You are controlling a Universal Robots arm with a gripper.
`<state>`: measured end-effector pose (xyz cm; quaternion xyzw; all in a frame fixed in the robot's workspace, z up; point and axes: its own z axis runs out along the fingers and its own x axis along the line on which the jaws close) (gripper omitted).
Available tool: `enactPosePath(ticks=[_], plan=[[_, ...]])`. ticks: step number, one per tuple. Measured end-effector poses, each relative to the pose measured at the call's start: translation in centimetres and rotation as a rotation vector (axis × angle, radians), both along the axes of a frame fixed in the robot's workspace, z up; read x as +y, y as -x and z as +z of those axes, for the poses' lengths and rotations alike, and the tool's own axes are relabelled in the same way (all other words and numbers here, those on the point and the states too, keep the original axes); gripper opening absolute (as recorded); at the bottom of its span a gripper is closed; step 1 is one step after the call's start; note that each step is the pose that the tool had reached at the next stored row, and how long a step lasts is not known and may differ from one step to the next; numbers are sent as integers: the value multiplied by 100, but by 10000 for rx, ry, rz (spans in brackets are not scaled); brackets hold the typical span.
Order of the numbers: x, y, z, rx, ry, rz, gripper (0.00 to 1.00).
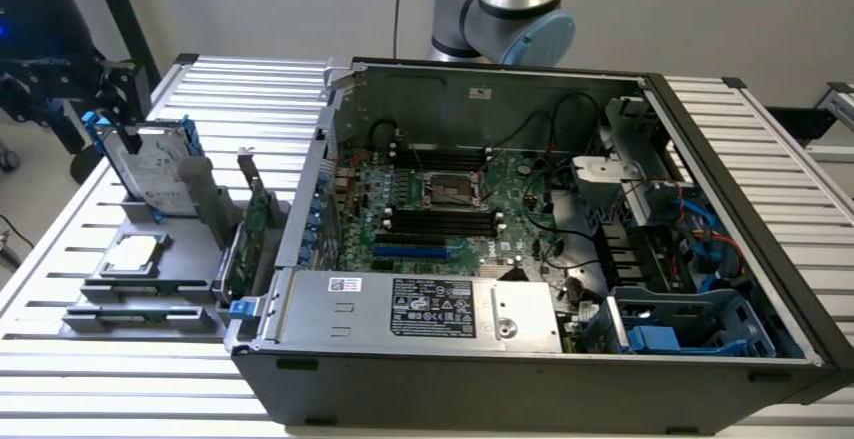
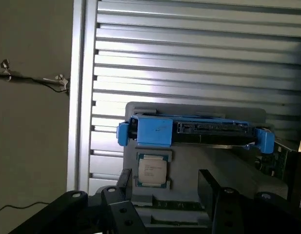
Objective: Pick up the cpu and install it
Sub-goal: 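Pick up the cpu and move it towards the insertion slot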
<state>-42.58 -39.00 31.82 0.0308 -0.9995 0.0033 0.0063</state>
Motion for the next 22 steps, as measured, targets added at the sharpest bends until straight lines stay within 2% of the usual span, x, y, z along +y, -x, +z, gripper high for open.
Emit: enactPosePath(ticks=[8,15,22], plan=[[-57,55,-147,-2,-1,-1,65],[-196,82,-274,-1,0,-25,65],[-297,82,-401,-6,-1,-31,65]])
